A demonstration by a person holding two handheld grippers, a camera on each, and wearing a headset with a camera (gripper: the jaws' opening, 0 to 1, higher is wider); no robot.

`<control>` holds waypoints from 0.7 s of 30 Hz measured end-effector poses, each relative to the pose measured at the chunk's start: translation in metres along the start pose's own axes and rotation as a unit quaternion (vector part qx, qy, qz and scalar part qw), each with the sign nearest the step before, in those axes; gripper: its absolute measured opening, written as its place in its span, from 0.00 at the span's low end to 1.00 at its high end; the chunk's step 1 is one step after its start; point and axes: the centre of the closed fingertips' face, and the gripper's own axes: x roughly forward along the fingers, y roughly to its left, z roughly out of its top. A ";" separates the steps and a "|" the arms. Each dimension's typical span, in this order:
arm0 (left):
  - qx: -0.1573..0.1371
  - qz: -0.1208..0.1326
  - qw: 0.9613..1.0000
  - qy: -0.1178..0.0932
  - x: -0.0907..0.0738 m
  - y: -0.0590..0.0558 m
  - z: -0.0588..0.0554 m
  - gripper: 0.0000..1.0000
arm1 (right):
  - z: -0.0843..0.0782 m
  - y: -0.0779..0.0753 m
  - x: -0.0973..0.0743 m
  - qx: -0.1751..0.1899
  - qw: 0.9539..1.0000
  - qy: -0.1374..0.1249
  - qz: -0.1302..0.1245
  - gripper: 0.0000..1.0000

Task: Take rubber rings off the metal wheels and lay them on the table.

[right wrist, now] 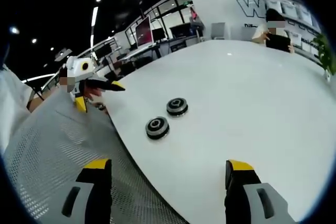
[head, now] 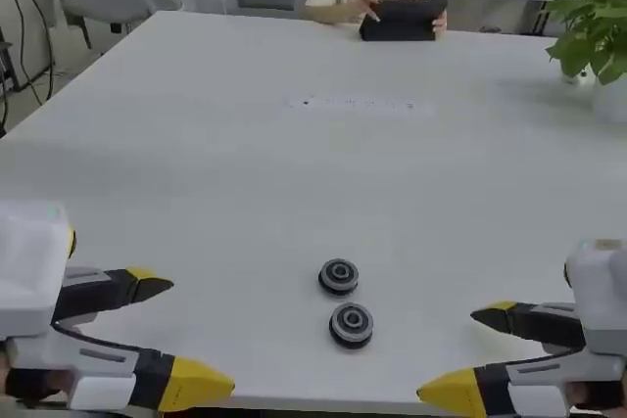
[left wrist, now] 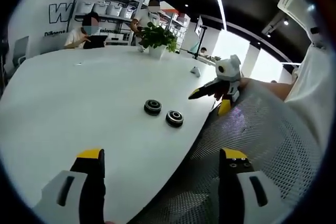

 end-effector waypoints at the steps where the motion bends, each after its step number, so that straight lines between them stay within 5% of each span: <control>1: 0.007 -0.002 1.000 -0.005 0.000 -0.001 0.003 0.88 | 0.001 0.000 0.000 0.000 1.000 -0.002 0.001 0.89; 9: 0.029 -0.014 0.999 -0.008 -0.004 -0.004 0.013 0.89 | 0.007 0.003 0.001 -0.014 1.000 -0.013 0.005 0.86; 21: 0.100 -0.008 0.994 -0.046 -0.030 -0.005 0.078 0.89 | 0.025 0.015 -0.009 -0.070 0.997 -0.021 0.019 0.83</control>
